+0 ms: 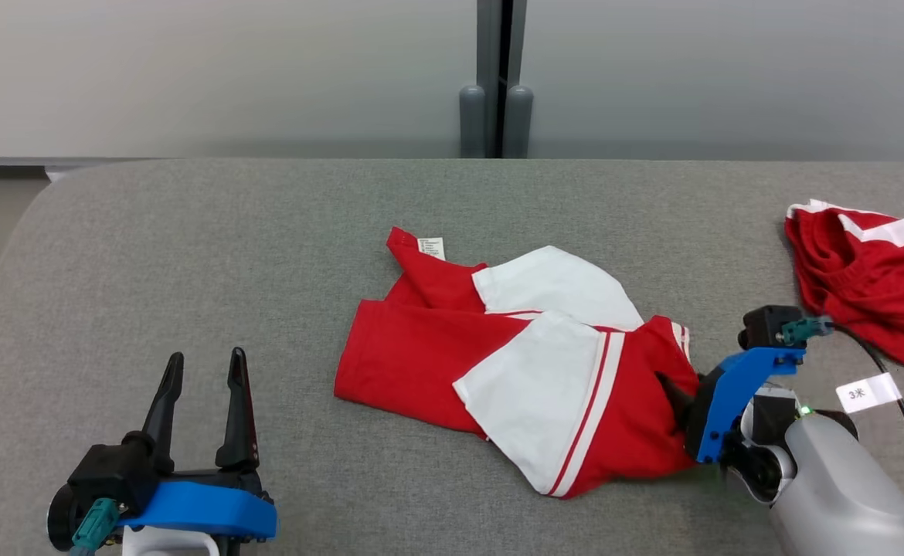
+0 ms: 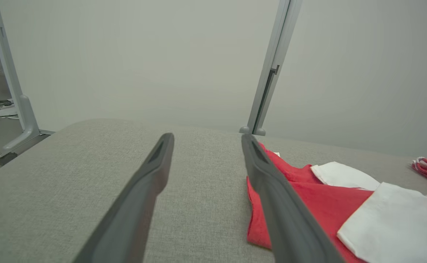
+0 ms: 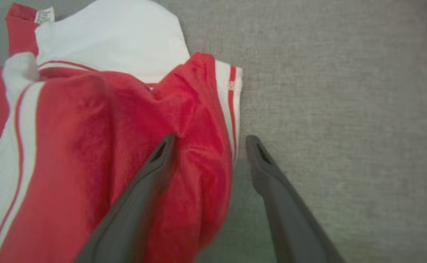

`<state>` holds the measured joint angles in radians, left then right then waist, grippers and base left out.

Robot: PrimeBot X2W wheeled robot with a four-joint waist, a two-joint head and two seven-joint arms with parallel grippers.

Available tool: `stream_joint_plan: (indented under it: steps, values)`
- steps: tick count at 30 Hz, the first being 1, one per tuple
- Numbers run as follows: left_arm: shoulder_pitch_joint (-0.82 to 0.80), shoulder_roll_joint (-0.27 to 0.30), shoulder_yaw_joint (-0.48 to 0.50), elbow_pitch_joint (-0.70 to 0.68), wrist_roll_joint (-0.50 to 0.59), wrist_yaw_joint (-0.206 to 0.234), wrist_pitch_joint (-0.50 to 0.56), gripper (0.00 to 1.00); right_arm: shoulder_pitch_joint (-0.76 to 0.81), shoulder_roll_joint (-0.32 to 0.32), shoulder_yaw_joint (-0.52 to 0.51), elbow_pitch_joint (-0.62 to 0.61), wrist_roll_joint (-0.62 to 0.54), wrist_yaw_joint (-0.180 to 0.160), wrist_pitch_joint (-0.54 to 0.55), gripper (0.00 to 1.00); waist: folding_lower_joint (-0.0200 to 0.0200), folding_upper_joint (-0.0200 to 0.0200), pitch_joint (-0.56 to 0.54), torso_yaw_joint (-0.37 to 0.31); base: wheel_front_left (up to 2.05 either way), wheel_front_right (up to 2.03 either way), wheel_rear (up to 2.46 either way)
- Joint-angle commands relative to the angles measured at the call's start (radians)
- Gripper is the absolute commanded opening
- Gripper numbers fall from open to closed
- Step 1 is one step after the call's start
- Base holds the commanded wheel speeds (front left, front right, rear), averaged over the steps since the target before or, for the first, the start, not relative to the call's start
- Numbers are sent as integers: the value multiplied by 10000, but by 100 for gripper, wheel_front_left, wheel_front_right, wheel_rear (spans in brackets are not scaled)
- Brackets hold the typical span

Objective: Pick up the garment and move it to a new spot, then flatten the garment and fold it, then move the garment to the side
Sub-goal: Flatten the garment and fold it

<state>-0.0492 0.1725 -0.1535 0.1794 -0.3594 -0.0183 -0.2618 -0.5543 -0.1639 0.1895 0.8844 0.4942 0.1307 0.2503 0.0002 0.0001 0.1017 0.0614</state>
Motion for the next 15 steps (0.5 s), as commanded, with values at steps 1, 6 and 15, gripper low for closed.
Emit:
stream_joint_plan:
  steps: [1,6,15]
  values:
    - [-176,-21,22,32,48,-48,-44,100,-162,24,55,402,103,3,407,100,-2,-1,198,262,0,0,0]
    - [-267,-70,50,154,74,-117,-44,100,-225,164,197,1273,414,3,1012,85,-2,-1,224,495,0,0,0]
    - [-327,-140,140,168,88,-217,-45,100,-846,-500,524,757,611,3,-503,0,-2,-1,319,808,0,0,0]
